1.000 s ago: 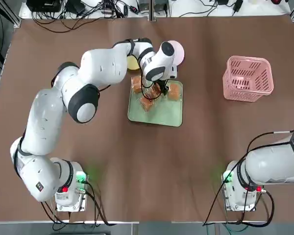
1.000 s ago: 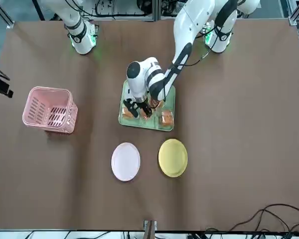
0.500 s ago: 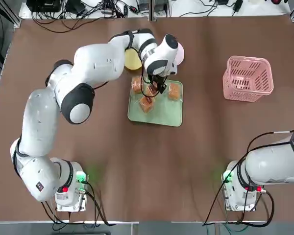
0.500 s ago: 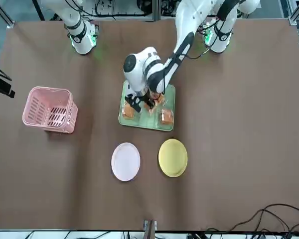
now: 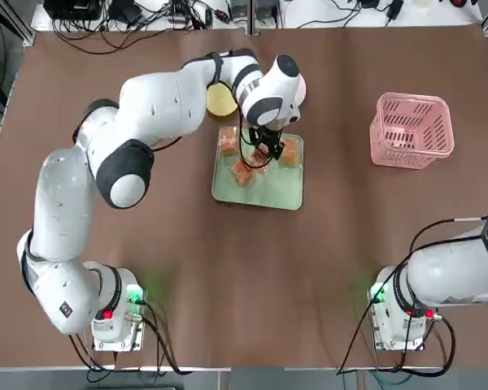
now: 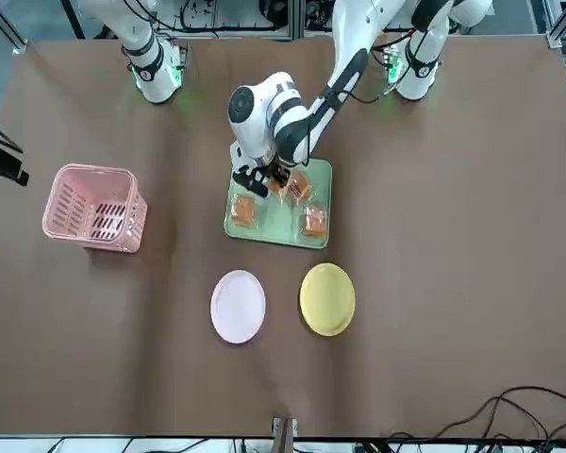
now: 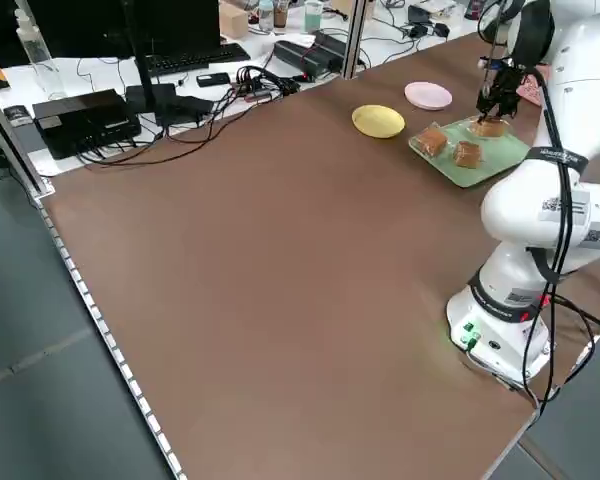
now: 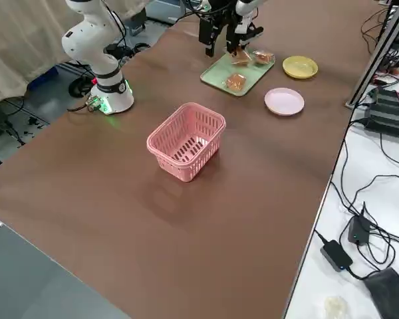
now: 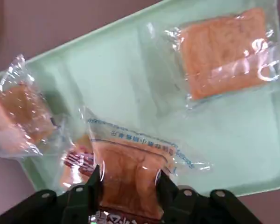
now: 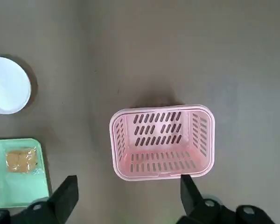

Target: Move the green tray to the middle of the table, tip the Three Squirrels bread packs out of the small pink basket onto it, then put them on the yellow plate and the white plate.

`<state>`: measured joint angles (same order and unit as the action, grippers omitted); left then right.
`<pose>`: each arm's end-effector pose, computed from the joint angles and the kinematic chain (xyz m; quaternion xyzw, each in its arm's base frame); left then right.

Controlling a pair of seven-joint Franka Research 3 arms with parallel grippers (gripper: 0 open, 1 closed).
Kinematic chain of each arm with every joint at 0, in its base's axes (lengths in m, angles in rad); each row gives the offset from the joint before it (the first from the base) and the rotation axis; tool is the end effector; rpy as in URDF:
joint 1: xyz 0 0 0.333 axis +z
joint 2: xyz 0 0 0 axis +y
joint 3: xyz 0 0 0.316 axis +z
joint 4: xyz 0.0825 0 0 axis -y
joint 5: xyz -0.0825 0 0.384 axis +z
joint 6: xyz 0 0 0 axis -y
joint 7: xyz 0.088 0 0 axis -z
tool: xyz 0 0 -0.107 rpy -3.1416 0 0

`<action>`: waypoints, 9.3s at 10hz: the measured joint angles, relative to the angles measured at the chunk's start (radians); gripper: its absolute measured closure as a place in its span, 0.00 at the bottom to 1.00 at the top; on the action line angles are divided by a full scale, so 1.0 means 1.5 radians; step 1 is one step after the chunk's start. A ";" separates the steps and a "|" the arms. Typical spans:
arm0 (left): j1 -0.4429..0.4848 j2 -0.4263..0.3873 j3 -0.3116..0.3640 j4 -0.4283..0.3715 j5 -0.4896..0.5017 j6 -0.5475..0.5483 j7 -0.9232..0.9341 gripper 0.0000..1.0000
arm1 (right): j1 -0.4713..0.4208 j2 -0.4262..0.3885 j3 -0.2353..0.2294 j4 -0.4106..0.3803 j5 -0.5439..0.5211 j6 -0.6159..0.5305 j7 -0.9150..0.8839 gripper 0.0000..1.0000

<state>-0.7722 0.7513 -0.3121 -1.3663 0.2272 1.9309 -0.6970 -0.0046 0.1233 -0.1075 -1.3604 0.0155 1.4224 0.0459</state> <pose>0.3874 -0.6022 0.2741 -0.9752 0.2080 0.0512 0.0547 0.5743 -0.0582 0.6402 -0.9965 0.0778 0.0302 0.0021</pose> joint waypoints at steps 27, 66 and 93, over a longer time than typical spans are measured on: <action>-0.005 0.014 0.012 -0.059 0.009 0.113 -0.275 0.00 | -0.001 0.000 0.000 -0.001 -0.001 -0.001 0.000 0.03; 0.034 -0.030 0.014 -0.180 0.024 0.014 -0.227 0.00 | 0.000 0.000 0.001 -0.001 -0.002 -0.004 0.000 0.03; 0.432 -0.360 0.006 -0.302 -0.148 0.109 0.240 0.00 | 0.204 0.008 0.016 -0.286 0.000 0.314 0.179 0.03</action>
<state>-0.1235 0.2109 -0.3031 -1.8190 0.0046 2.0946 -0.3377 0.3011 0.1353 -0.0841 -1.7888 0.0156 1.8932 0.3143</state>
